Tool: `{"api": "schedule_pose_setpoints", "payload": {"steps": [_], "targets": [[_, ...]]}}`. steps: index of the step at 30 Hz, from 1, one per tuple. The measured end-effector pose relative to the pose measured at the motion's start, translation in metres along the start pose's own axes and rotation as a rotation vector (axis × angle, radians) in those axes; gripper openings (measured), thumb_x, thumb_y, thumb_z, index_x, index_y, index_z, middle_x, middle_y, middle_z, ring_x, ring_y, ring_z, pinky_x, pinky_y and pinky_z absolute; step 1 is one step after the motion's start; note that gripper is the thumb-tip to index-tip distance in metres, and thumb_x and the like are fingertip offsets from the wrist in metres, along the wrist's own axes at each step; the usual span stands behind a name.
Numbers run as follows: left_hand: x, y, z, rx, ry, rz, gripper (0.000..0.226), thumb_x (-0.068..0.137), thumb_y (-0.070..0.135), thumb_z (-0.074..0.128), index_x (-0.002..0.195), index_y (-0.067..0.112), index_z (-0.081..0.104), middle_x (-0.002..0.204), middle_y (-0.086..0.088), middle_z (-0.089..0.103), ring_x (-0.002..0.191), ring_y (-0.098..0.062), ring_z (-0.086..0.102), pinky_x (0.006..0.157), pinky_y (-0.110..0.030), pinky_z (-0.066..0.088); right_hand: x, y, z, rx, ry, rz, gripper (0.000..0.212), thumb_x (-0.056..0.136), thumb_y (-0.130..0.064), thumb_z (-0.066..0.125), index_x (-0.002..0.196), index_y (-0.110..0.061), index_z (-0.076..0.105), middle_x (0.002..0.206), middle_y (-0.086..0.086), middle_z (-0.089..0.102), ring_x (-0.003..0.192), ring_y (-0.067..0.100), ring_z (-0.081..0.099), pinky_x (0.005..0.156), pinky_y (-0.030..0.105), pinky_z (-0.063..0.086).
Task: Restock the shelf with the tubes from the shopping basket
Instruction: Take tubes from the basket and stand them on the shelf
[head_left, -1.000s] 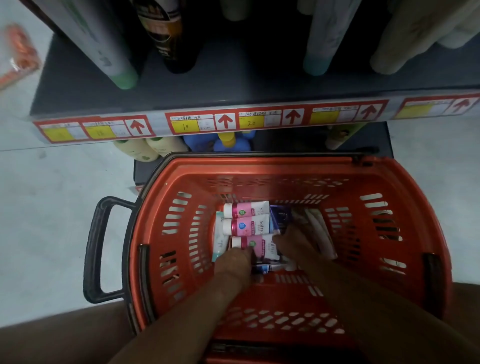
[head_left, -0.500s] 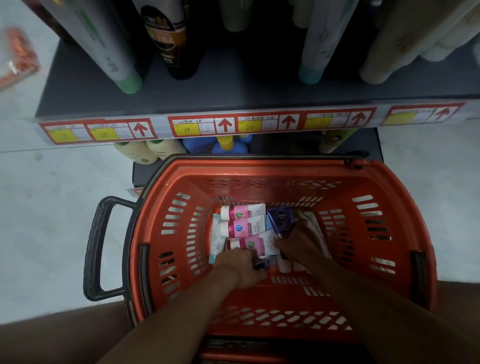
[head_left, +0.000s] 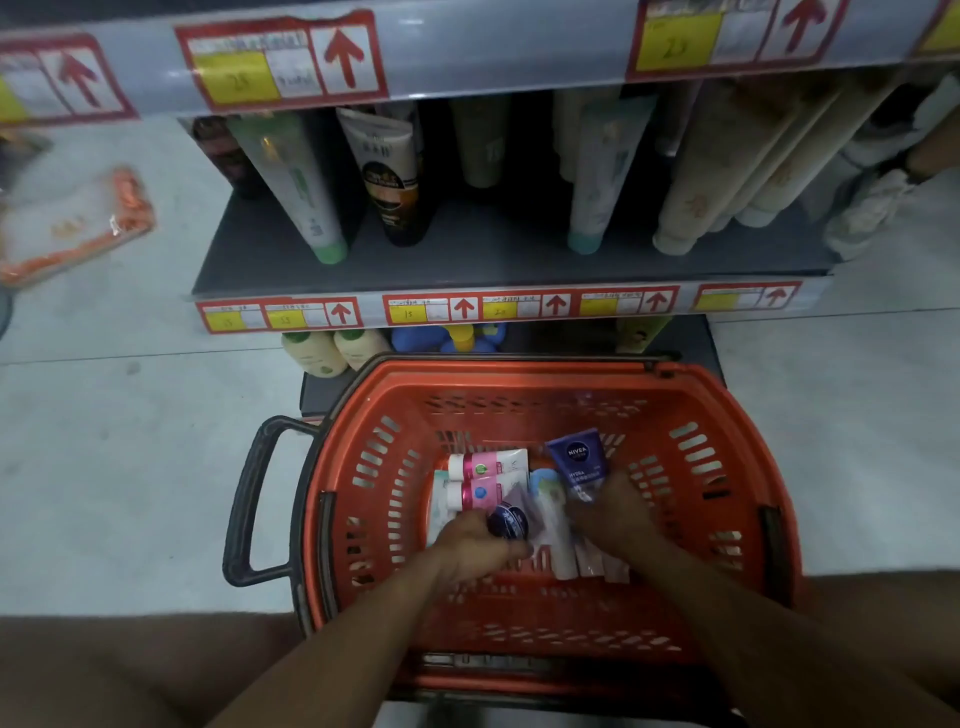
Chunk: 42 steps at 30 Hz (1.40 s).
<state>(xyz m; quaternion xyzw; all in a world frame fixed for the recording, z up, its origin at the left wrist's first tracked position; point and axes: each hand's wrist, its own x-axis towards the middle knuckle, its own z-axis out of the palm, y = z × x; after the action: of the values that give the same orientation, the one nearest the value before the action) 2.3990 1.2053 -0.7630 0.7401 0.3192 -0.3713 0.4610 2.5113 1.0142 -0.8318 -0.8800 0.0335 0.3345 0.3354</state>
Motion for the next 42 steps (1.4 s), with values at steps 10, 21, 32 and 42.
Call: {"api": "schedule_pose_setpoints", "payload": {"steps": [10,21,32,42], "targets": [[-0.056,0.011,-0.02,-0.404,0.263,0.214,0.042,0.077,0.0,0.085,0.112,0.017,0.069,0.098,-0.001,0.077,0.086,-0.013,0.07,0.067,-0.018,0.053,-0.072,-0.071,-0.056,0.089,0.103,-0.162,0.052,0.079,-0.013,0.079,0.111,-0.007,0.038,0.1,0.012,0.06,0.077,0.014,0.057,0.054,0.026,0.038],[-0.139,0.05,-0.061,-0.473,0.574,0.567,0.047,0.072,0.021,0.096,0.11,0.02,0.067,0.095,0.0,0.076,0.088,-0.019,0.073,0.076,-0.031,0.062,-0.139,-0.135,-0.097,0.153,0.221,-0.48,0.058,0.076,-0.009,0.082,0.115,-0.019,0.042,0.096,-0.003,0.064,0.079,0.004,0.062,0.062,0.022,0.048],[-0.222,0.072,-0.109,-0.492,0.811,0.775,0.052,0.068,0.023,0.098,0.112,0.021,0.071,0.096,0.009,0.079,0.087,-0.006,0.075,0.084,-0.031,0.062,-0.205,-0.216,-0.126,0.183,0.357,-0.763,0.056,0.073,-0.024,0.088,0.112,-0.026,0.049,0.097,-0.01,0.065,0.087,0.005,0.064,0.074,0.026,0.052],[-0.274,0.092,-0.168,-0.54,1.066,0.844,0.065,0.07,0.023,0.096,0.123,0.028,0.059,0.109,0.016,0.07,0.095,0.006,0.066,0.07,-0.005,0.049,-0.229,-0.309,-0.136,0.164,0.348,-0.908,0.064,0.069,-0.029,0.09,0.117,-0.029,0.048,0.105,-0.014,0.066,0.096,0.006,0.067,0.086,0.033,0.057]]}}
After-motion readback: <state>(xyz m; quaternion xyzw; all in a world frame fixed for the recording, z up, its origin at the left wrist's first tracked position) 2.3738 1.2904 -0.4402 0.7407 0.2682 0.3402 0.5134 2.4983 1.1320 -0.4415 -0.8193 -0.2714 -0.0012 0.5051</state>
